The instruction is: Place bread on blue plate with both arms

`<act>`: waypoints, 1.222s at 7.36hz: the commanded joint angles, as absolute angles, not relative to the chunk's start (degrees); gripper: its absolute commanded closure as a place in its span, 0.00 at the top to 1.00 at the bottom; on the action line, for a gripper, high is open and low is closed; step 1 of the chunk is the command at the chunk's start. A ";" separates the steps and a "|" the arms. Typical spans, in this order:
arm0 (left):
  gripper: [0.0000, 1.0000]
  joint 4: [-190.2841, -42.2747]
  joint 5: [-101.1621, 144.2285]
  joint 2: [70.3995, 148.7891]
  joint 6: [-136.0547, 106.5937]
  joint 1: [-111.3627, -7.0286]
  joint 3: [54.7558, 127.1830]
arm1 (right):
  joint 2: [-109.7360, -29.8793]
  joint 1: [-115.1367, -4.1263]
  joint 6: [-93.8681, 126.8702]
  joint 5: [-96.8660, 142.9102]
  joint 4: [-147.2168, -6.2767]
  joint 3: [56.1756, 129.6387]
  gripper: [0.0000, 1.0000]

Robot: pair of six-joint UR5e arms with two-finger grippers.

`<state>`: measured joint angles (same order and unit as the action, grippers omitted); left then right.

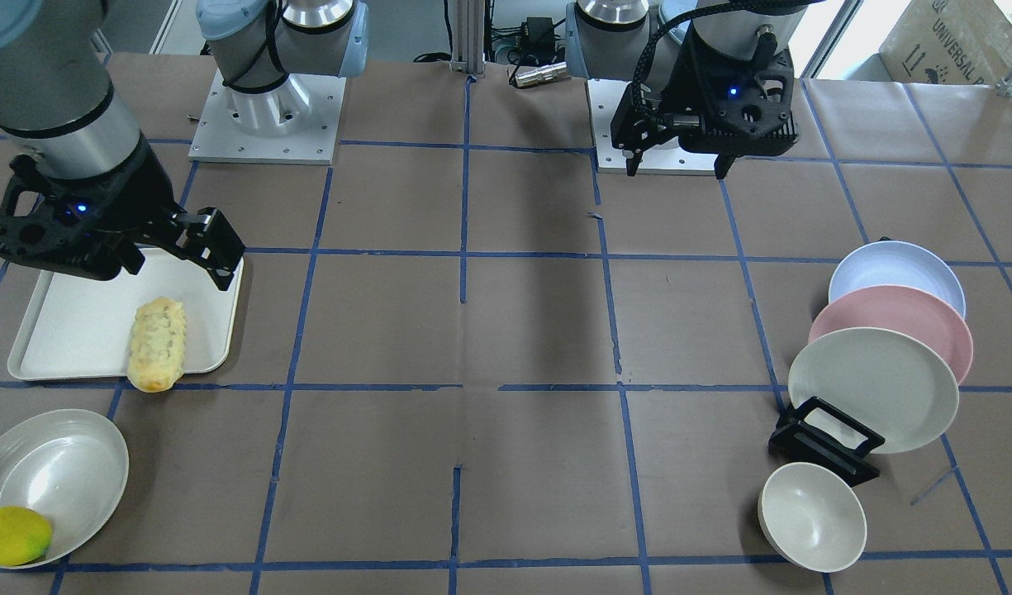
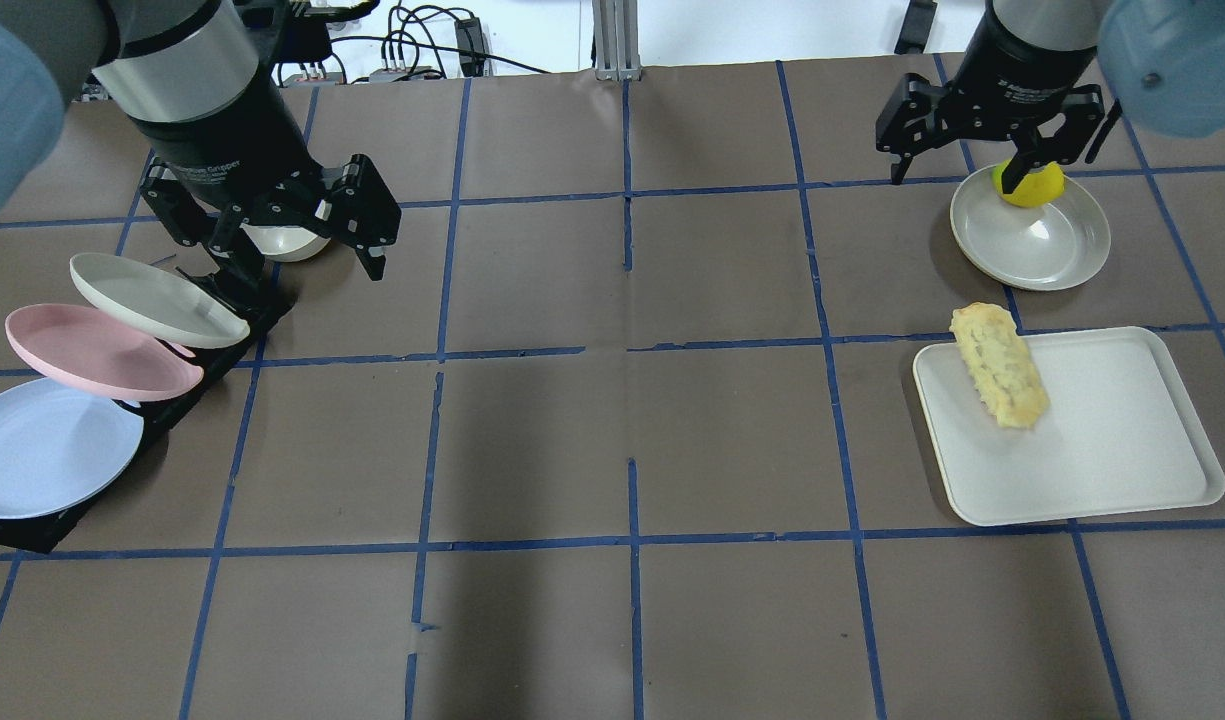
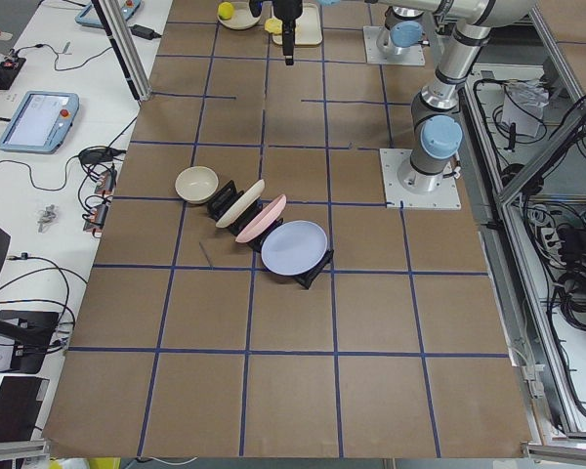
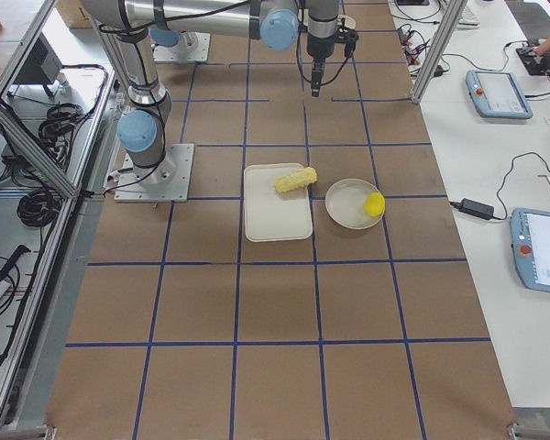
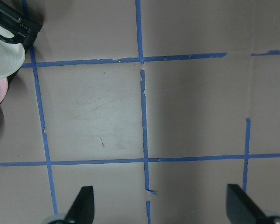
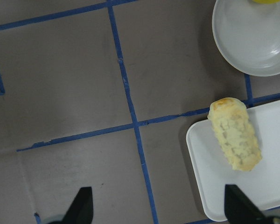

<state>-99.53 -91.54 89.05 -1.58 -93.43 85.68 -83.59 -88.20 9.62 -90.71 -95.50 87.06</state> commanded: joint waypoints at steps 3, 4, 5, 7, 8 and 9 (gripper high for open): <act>1.00 -99.58 -91.58 89.47 12.73 -86.36 86.83 | -82.71 -90.27 11.96 -90.70 -95.88 87.18 1.00; 1.00 -99.49 -91.58 89.65 19.44 -79.78 88.49 | -81.92 -89.57 6.47 -90.79 -95.98 87.88 1.00; 1.00 -98.97 -91.50 89.74 27.78 -72.06 90.33 | -81.13 -88.08 3.02 -90.70 -96.93 90.15 1.00; 1.00 -98.62 -91.14 90.00 42.11 -57.64 94.37 | -80.95 -80.46 -2.85 -90.70 -104.20 100.22 1.00; 1.00 -98.00 -88.88 90.17 50.89 -51.39 96.48 | -80.86 -75.03 -10.99 -90.70 -114.77 106.63 1.00; 1.00 -96.61 -88.60 91.65 58.98 -46.89 98.07 | -80.16 -69.92 -18.47 -90.53 -125.75 112.27 1.00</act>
<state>-97.88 -89.55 90.48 48.93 -53.44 95.87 -80.74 -76.16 -9.56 -90.67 -113.49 105.09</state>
